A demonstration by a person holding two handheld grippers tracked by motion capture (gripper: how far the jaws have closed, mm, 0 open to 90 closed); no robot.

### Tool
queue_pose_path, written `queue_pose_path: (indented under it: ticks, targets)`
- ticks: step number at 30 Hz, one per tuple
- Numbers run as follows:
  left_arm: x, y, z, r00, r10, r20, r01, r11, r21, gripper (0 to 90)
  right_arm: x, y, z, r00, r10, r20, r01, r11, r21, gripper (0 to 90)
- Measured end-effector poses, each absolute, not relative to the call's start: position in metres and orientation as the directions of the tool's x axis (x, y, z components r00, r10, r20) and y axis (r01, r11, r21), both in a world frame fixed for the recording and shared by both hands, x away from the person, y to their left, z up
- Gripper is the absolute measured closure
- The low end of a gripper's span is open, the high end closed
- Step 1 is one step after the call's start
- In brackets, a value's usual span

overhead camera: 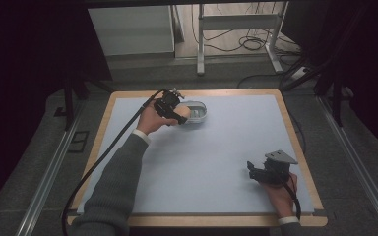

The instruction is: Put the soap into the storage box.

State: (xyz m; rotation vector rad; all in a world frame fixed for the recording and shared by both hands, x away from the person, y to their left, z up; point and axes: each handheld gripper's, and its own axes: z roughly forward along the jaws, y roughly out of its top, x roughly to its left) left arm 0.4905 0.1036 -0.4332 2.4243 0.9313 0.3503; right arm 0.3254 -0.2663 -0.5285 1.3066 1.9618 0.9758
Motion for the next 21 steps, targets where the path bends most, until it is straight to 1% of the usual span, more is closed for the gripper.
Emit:
queue_pose_path:
  ticks: [6,10,13,21]
  targets:
    - [0.498,0.102,-0.434,0.727,0.684,0.056,0.552,-0.63,0.546,33.0,0.325,-0.266,-0.528,-0.351,0.934,-0.071,0.507,0.253,0.824,9.4]
    - [0.503,0.1,-0.435,0.726,0.687,0.027,0.559,-0.613,0.558,33.0,0.325,-0.266,-0.528,-0.35,0.934,-0.07,0.507,0.252,0.824,9.4]
    - [0.509,0.096,-0.437,0.734,0.678,0.04,0.553,-0.631,0.544,33.0,0.325,-0.266,-0.528,-0.35,0.934,-0.07,0.507,0.252,0.824,9.4]
    - [0.525,0.087,-0.443,0.75,0.66,0.037,0.547,-0.652,0.526,33.0,0.325,-0.266,-0.528,-0.349,0.934,-0.071,0.507,0.252,0.824,9.4]
